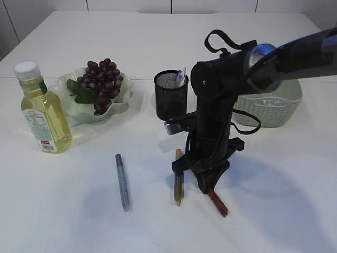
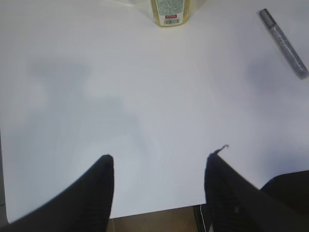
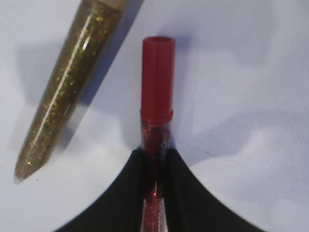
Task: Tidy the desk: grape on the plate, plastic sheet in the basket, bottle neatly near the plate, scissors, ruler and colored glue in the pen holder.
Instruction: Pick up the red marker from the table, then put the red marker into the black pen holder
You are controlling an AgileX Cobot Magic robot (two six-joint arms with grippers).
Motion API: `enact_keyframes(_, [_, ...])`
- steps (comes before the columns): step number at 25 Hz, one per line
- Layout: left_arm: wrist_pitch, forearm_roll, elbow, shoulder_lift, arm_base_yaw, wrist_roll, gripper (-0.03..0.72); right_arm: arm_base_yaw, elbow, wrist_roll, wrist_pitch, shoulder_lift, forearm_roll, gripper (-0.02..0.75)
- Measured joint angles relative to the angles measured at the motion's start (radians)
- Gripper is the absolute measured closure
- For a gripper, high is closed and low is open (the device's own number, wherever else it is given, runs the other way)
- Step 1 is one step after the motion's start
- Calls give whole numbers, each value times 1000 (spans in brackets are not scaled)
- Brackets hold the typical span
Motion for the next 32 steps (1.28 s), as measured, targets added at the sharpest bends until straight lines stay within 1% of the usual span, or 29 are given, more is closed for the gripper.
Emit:
enact_keyframes(3, [0,0,0,0,0,0,254,0,-2,0,0,0,0,636])
enact_keyframes(10, [0,2,0,0,0,0,253,0,-57,0,42,2,2,640])
enact_keyframes(14, [0,4,0,0,0,0,254,0,-57,2,53,-23,2,640])
enact_keyframes(16, [0,4,0,0,0,0,254,0,-43,2,32,-55,2,640])
enact_keyframes(20, [0,6,0,0,0,0,254,0,67,0,-91,-163,0,641])
enact_keyframes(26, [0,6,0,0,0,0,254,0,325,-4,-408,-360,-16,643])
enact_keyframes(29, [0,8,0,0,0,0,254,0,407,-17,-586,-438,-16,643])
enact_keyframes(32, [0,8,0,0,0,0,254,0,442,-35,-709,-473,-16,644])
